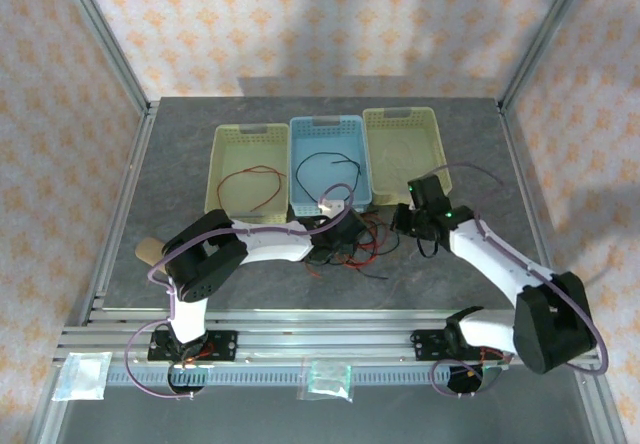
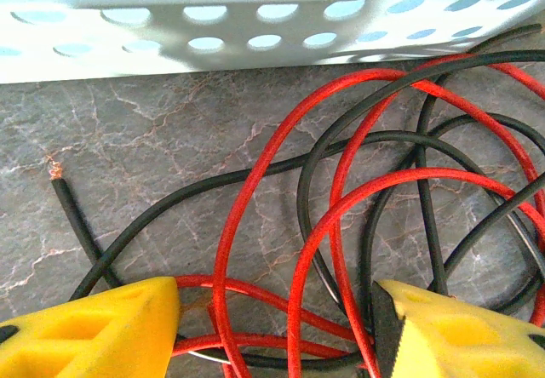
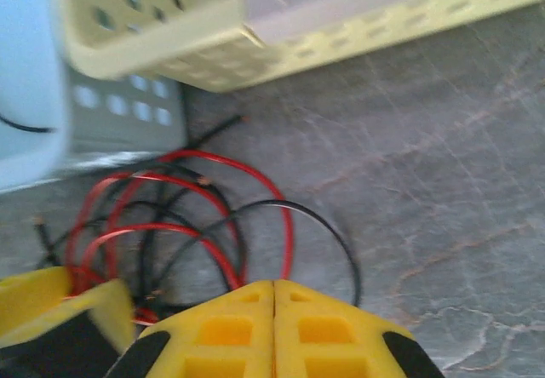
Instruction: Untangle the cables
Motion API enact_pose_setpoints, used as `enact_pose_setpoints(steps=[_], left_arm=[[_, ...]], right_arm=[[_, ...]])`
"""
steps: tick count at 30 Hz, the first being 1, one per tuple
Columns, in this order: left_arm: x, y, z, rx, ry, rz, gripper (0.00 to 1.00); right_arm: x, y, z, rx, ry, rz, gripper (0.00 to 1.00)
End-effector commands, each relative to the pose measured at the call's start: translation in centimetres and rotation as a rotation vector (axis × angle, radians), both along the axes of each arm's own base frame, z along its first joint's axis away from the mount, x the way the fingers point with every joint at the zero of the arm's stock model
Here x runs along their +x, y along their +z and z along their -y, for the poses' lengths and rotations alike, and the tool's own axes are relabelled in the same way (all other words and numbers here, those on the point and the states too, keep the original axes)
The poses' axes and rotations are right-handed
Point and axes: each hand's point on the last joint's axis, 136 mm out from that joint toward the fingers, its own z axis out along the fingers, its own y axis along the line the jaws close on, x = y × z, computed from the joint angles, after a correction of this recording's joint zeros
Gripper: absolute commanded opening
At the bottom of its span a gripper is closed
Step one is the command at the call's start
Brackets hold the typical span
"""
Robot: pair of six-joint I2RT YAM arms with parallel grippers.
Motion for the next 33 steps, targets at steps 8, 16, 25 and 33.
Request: enact_pose_setpoints(steps=[8,16,25,33], left_arm=[[-1.4,-2.4,-2.0,0.084,0.016,-0.059,0.62],[-1.6,-2.6,-2.2,0.084,0.022,-0.061,0.62],[-1.5,-2.5,-2.2,0.085,0.024,-0.058,0.62],[-1.5,-2.6,-2.3,0.090,0.024,-0.058,0.62]], right_arm=[[-1.3,-4.4,1.5,-0.166,-0.038,-0.111,0.20],[-1.4,-5.9,1.0,-0.280,-0.034,-0.136,0.27],[-1.3,-6.5,0.9,-0.291,-0.042,-0.147,0.30],[-1.7,-7.6,0.6,-0.286,-0.030,-0.179,0.26]])
